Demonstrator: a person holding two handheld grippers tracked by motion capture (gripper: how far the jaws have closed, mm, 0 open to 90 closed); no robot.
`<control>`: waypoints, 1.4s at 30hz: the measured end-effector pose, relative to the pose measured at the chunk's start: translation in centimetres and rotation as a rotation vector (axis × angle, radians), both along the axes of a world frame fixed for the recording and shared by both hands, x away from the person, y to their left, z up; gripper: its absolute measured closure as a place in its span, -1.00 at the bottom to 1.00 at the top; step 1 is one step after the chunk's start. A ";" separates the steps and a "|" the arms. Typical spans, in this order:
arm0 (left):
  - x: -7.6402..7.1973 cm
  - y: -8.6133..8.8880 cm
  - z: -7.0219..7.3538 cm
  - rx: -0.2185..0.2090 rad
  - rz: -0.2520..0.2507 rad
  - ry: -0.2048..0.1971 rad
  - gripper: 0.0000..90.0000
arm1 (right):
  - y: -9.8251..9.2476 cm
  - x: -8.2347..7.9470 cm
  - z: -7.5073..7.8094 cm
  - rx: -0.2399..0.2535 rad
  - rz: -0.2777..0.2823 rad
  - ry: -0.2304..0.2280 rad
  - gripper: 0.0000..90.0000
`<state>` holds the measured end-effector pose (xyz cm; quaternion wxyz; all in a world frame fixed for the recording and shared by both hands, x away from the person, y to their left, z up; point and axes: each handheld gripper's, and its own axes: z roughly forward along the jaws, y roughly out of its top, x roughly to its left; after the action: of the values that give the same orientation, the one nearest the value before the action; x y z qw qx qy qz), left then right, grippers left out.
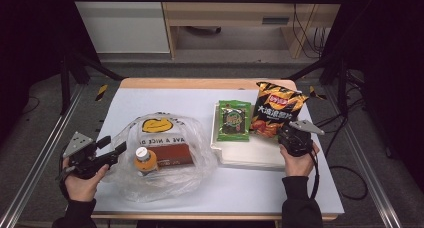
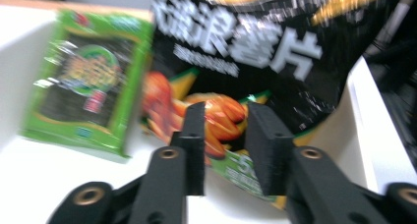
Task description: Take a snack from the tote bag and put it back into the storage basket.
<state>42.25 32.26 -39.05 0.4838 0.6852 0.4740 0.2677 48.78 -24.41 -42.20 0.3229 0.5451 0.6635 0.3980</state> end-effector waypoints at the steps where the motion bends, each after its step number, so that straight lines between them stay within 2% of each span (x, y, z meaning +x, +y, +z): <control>1: -0.1 0.0 0.1 -0.005 -0.001 -0.006 -0.22 | 0.1 -0.4 0.4 0.022 0.025 -0.025 0.43; 4: -0.4 0.1 0.6 -0.016 -0.002 -0.019 -0.21 | 0.4 -1.0 1.1 0.032 0.067 -0.049 0.27; 10: -1.1 0.0 1.6 -0.035 -0.018 -0.050 -0.21 | 1.3 -2.2 2.6 0.071 0.151 -0.102 0.07; 15: -1.2 0.1 1.8 -0.050 -0.025 -0.053 -0.21 | 3.4 -2.9 3.9 0.085 0.230 -0.140 -0.07; 22: -1.4 0.1 2.6 -0.062 -0.031 -0.076 -0.21 | 6.9 -3.6 4.9 0.111 0.357 -0.167 -0.18; 26: -1.7 -0.2 2.9 -0.060 -0.037 -0.085 -0.21 | 9.3 -3.8 4.9 0.114 0.434 -0.152 -0.18; 36: -2.3 -1.2 3.5 -0.058 -0.064 -0.102 -0.17 | 14.9 -4.2 5.2 0.122 0.585 -0.147 -0.17; 42: -2.7 -1.4 3.7 -0.055 -0.077 -0.110 -0.12 | 18.4 -4.4 4.7 0.134 0.675 -0.122 -0.14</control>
<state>39.55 30.82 -35.30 0.5378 0.6736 0.4272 0.2731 44.36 -6.02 -37.50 0.1756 0.2901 0.7584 0.5566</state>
